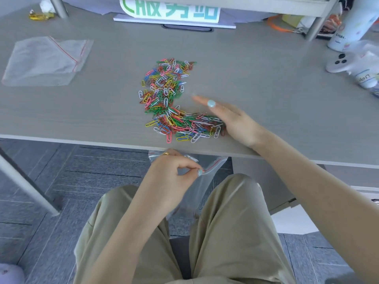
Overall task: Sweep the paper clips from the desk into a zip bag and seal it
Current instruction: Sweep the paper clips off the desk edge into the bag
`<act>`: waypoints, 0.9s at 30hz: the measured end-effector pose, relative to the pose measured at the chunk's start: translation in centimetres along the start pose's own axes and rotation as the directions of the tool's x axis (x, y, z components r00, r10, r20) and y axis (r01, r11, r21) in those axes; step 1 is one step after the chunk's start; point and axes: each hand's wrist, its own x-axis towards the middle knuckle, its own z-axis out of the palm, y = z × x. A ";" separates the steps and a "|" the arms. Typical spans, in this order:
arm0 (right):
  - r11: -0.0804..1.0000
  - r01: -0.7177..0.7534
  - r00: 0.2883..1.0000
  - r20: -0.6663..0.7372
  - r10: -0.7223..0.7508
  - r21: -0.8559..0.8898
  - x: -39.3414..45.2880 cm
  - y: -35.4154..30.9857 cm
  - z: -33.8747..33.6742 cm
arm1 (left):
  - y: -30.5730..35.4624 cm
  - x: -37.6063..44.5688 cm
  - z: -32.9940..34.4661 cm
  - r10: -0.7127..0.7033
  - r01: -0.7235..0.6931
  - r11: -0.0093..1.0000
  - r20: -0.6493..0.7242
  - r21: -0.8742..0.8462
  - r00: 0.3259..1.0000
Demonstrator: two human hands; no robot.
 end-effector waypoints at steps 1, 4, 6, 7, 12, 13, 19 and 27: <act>1.000 -0.019 0.999 -0.041 0.019 -0.002 -0.4 0.2 -0.5 | -0.1 0.0 0.1 0.003 -0.003 1.000 -0.004 0.000 1.000; 0.965 -0.073 0.996 -0.064 0.059 -0.254 -2.0 1.2 -2.1 | -0.2 0.1 0.1 0.003 -0.003 1.000 -0.008 0.004 1.000; 0.862 -0.057 0.998 -0.006 0.062 -0.504 -2.9 1.6 -2.6 | -0.1 0.1 0.1 0.000 0.000 1.000 -0.007 0.009 1.000; 0.805 -0.038 0.998 0.022 0.064 -0.593 -3.3 1.7 -2.5 | 0.0 0.2 0.2 0.003 -0.002 1.000 -0.006 0.015 1.000; 0.691 0.044 0.996 0.082 0.023 -0.721 -4.6 1.3 -1.4 | 0.2 0.0 0.1 0.016 -0.016 1.000 0.000 0.021 1.000; 0.685 0.056 0.996 0.091 0.016 -0.727 -4.8 1.1 -1.0 | 0.3 -0.1 0.1 0.021 -0.021 1.000 0.000 0.022 1.000; 0.638 0.130 0.990 0.139 -0.037 -0.759 -5.6 0.5 0.5 | 0.3 -0.4 -0.2 0.029 -0.029 0.999 0.005 0.025 1.000; 0.601 0.133 0.991 0.085 -0.107 -0.788 -7.1 -0.9 3.4 | 0.2 -0.6 -0.9 0.017 -0.017 1.000 -0.005 0.019 1.000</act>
